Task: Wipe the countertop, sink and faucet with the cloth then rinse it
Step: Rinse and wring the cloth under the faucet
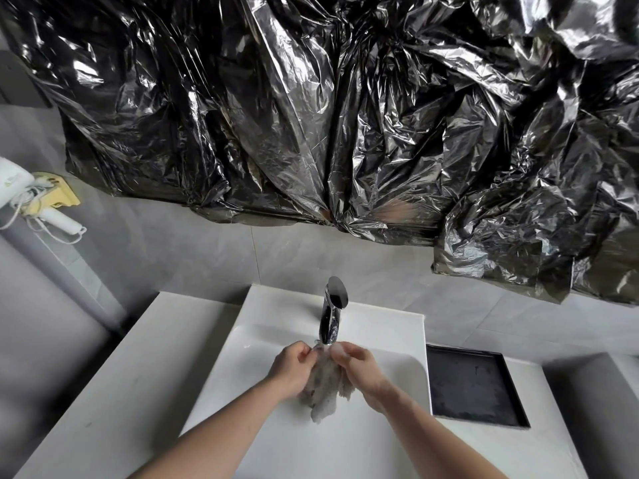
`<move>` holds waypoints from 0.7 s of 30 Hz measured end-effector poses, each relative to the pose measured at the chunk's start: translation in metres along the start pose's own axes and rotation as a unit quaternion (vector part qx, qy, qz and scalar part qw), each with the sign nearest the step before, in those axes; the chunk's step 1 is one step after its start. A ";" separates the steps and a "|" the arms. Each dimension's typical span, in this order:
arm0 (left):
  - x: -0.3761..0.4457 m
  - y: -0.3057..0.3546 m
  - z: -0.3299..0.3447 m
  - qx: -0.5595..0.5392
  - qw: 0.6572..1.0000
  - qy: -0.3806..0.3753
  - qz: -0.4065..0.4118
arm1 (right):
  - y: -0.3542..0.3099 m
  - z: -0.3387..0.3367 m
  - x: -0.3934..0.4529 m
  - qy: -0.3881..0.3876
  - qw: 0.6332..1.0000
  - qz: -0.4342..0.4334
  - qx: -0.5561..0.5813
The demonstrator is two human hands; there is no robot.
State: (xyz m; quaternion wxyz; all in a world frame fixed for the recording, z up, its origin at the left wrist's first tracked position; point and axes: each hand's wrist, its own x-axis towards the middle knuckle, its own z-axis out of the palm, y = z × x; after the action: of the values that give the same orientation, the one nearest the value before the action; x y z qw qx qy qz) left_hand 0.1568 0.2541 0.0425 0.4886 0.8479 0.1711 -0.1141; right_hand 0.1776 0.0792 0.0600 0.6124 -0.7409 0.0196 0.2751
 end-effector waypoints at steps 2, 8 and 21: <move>0.003 0.006 0.002 -0.018 1.000 0.011 0.000 | 0.012 -0.012 0.001 0.038 0.999 0.021 0.025; 0.011 0.017 0.011 -0.137 0.990 -0.035 -0.028 | 0.047 -0.023 0.002 0.036 0.995 0.011 -0.098; 0.015 -0.012 -0.022 -0.177 0.971 0.097 -0.127 | 0.020 0.019 0.013 0.079 0.993 -0.002 -0.088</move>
State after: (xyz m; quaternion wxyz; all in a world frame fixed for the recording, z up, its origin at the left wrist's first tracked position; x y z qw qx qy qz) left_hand 0.1663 0.2811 0.0387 0.5932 0.7266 0.3412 -0.0605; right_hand 0.1742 0.0957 0.0342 0.5419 -0.8114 0.0415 0.2152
